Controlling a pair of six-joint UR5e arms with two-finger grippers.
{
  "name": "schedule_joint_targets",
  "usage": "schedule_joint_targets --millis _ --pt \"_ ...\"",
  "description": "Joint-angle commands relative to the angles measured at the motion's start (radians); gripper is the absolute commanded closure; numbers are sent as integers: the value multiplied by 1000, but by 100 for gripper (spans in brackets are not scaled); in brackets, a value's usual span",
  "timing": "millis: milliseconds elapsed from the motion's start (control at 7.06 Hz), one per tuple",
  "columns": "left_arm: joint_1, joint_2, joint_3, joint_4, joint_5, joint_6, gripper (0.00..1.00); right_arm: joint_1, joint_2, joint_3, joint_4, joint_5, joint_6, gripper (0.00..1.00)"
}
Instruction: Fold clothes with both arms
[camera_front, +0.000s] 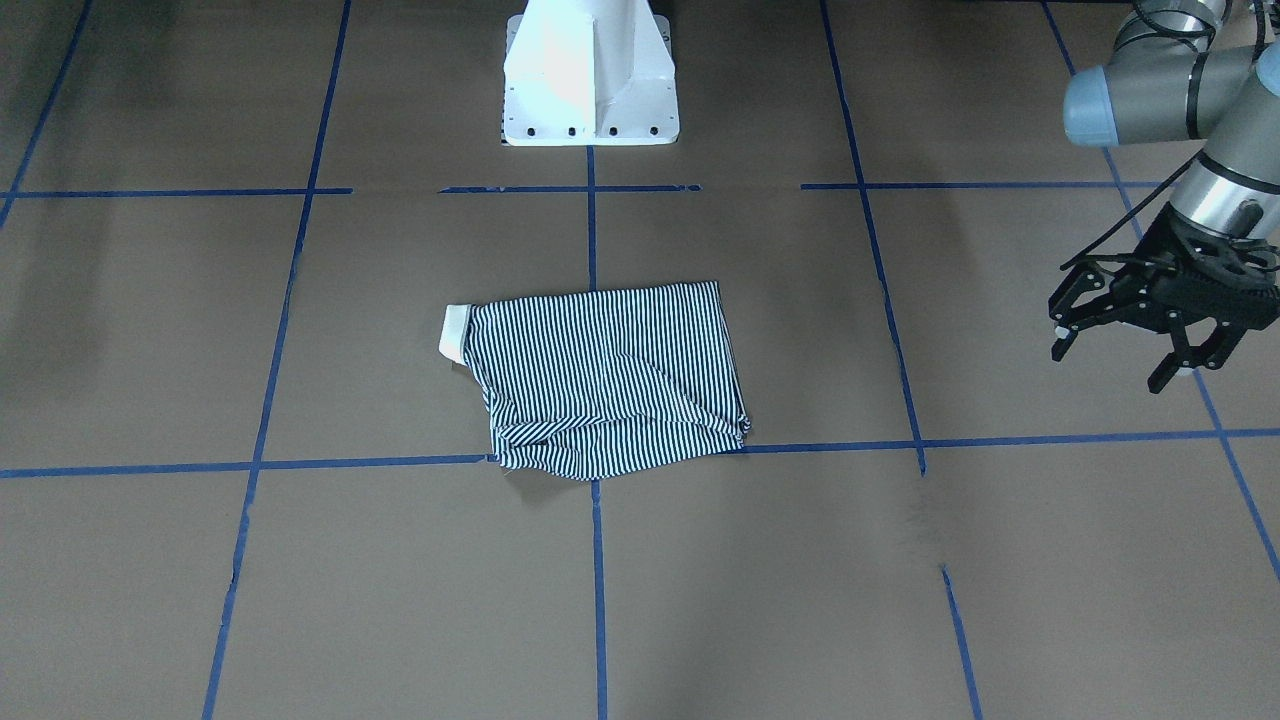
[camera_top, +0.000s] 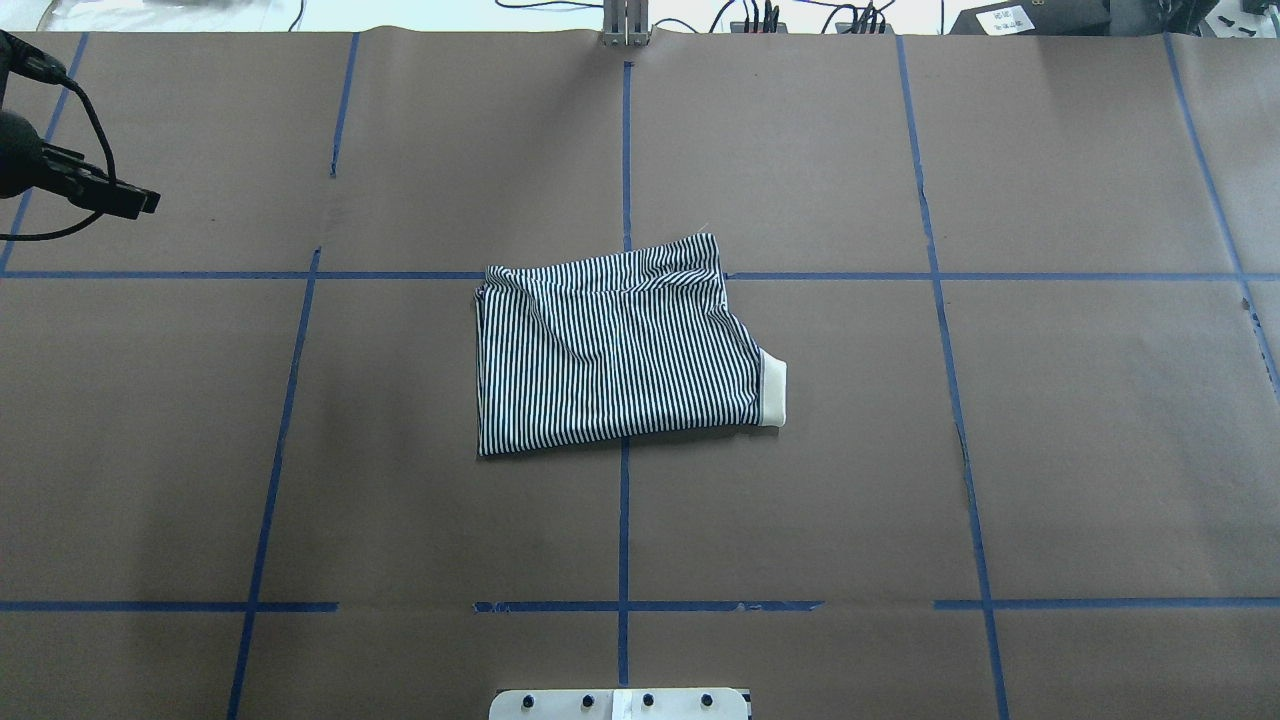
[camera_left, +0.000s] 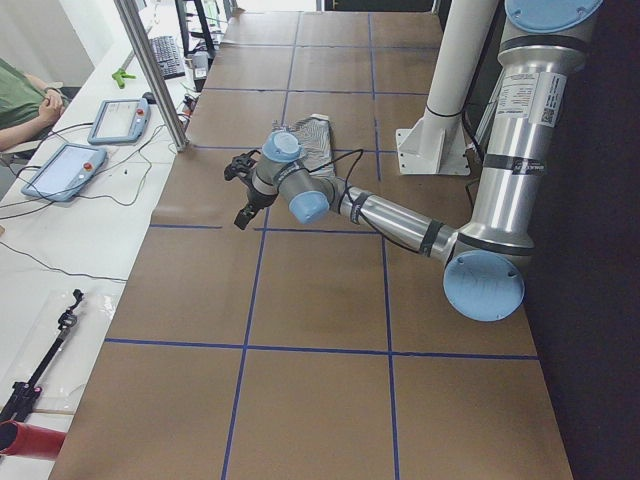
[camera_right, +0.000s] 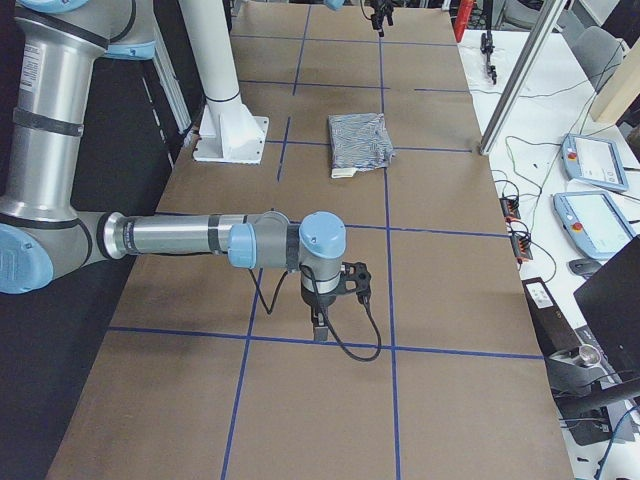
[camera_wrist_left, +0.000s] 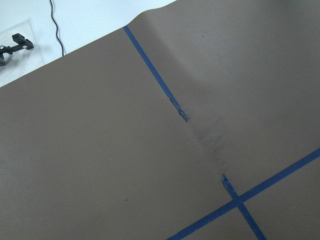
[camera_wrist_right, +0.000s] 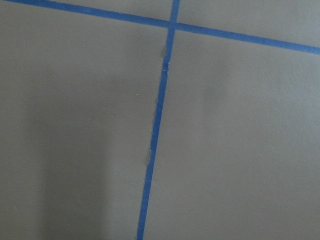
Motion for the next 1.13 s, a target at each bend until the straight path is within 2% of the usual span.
schedule_joint_targets --millis 0,142,425,567,709,992 --pt "-213 23 125 33 -189 111 0 15 -9 -22 0 9 0 0" --pt "-271 27 175 200 -225 284 0 15 -10 -26 0 9 -1 0" --pt "-325 45 141 506 -225 347 0 15 -14 -26 0 8 0 0" --pt "-383 96 141 542 -228 458 0 15 -14 -26 0 9 0 0" --pt "-409 137 137 539 -233 490 0 15 -15 -28 0 9 0 0" --pt "-485 148 144 536 -235 491 0 15 -17 -26 0 9 0 0"
